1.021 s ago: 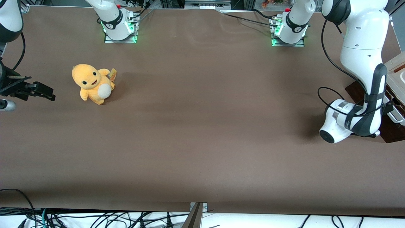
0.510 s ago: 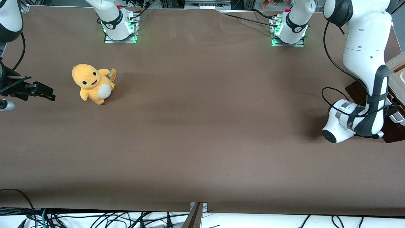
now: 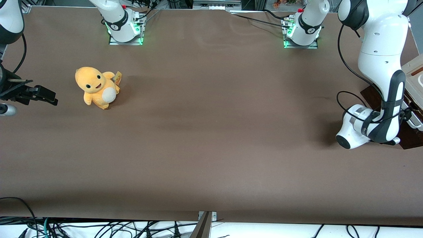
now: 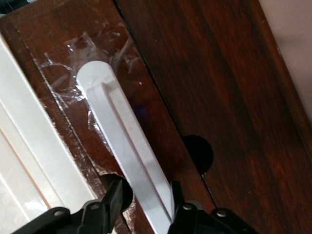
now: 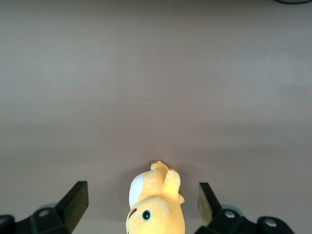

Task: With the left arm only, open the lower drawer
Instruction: 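Close the left gripper around the white bar handle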

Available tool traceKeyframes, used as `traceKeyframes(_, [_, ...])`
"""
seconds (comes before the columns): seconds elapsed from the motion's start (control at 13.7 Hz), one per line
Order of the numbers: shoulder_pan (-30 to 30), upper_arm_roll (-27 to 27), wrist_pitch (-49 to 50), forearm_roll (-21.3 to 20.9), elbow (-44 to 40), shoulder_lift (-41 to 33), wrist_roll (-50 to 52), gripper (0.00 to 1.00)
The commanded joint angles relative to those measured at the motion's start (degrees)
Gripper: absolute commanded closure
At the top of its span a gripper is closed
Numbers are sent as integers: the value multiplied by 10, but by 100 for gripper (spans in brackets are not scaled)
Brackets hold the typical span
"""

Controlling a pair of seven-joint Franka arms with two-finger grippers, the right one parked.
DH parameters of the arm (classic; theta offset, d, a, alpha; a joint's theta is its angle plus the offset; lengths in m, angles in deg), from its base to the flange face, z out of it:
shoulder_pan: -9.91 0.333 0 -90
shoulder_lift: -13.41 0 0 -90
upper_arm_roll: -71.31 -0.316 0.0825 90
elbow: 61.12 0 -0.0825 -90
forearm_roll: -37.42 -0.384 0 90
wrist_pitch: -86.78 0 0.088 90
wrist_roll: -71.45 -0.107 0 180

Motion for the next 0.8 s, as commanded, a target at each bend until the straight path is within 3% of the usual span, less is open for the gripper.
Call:
traceKeyframes(0.0, [4,1,0,-14,-14,8,-1,72])
traceKeyframes(0.73, [-11,7,3,-6,-33,15,-8,79])
